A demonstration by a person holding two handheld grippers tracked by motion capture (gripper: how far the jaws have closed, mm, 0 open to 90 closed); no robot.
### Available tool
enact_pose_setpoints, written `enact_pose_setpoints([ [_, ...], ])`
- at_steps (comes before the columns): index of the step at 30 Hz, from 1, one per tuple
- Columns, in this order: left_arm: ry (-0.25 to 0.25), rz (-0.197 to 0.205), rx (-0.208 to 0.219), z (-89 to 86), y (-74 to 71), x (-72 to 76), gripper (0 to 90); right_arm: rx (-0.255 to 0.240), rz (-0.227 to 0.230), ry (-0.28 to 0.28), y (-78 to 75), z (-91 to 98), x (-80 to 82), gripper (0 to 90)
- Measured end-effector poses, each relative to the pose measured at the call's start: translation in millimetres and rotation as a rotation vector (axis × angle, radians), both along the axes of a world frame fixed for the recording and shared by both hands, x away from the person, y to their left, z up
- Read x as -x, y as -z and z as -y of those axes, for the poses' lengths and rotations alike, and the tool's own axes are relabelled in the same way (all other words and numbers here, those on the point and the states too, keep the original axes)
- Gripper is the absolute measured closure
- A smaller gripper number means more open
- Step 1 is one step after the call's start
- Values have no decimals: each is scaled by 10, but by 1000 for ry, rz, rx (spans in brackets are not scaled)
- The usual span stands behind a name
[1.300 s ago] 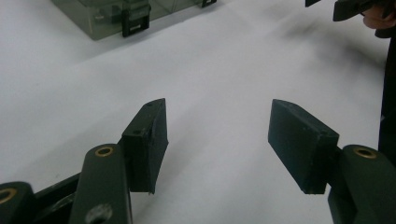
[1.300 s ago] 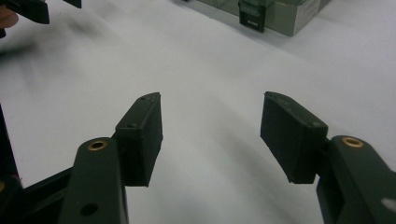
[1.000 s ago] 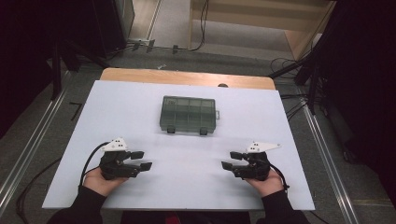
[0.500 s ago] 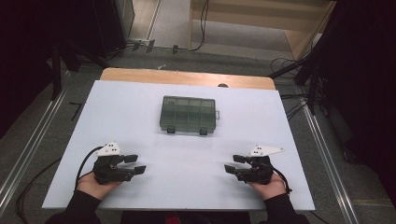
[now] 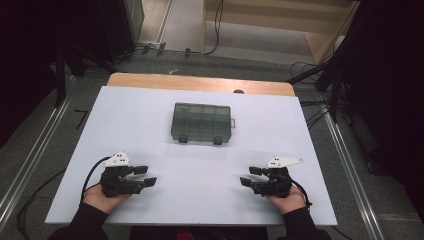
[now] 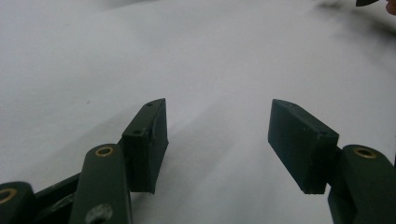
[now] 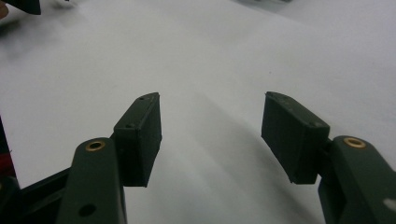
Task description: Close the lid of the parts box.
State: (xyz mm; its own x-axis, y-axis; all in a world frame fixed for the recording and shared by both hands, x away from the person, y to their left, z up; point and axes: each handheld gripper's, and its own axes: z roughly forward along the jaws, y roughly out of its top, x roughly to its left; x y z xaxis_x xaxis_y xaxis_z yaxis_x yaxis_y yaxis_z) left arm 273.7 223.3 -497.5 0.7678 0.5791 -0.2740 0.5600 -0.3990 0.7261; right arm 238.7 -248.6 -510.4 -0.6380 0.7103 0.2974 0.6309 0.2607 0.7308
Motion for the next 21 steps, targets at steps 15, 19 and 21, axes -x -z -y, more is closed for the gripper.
enact_pose_setpoints([
  [15, 0, -2, 1, -2, 2, -3, 384, 6, -4, -6, 9, -20, 0, 367],
  [19, 1, -3, 0, -1, 2, -3, 383, 6, -7, -12, 12, -35, 2, 367],
  [21, 0, -2, 2, -2, 2, -4, 383, 8, -7, -14, 12, -33, 1, 367],
])
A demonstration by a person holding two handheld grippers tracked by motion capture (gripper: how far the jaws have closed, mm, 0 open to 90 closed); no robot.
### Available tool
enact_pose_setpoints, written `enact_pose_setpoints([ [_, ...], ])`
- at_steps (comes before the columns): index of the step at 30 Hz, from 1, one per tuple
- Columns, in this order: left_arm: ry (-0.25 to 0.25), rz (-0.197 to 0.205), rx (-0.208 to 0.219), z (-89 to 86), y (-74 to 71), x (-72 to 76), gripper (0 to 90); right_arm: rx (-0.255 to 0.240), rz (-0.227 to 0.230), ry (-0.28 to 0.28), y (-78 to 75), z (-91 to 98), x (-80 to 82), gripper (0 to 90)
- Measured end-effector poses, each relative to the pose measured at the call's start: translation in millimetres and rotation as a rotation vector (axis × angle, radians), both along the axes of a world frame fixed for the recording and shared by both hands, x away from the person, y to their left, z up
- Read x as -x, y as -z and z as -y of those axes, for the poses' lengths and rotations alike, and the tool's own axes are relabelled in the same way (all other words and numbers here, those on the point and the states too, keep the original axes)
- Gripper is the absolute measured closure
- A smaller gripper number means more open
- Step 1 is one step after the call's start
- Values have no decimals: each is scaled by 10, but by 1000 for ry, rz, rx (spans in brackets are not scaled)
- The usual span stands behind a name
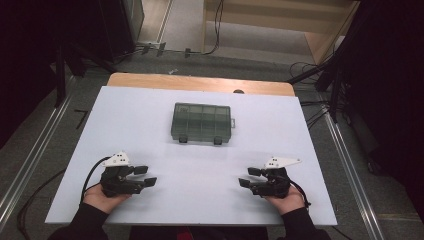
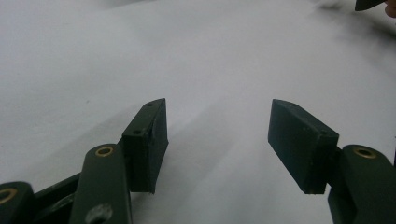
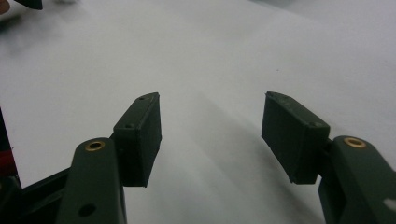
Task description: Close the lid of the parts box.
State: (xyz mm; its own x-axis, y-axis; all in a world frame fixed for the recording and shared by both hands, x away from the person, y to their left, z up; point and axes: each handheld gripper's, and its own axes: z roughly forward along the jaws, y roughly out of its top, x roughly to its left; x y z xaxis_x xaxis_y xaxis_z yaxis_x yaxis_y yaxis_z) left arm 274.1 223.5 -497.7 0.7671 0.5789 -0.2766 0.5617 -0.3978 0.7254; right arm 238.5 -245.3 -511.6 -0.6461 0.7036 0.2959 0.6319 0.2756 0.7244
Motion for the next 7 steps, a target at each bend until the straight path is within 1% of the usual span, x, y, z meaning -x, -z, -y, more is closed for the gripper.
enact_pose_setpoints([
  [7, -1, -2, 0, -1, 5, -5, 383, -1, 0, 2, 1, -2, 1, 367],
])
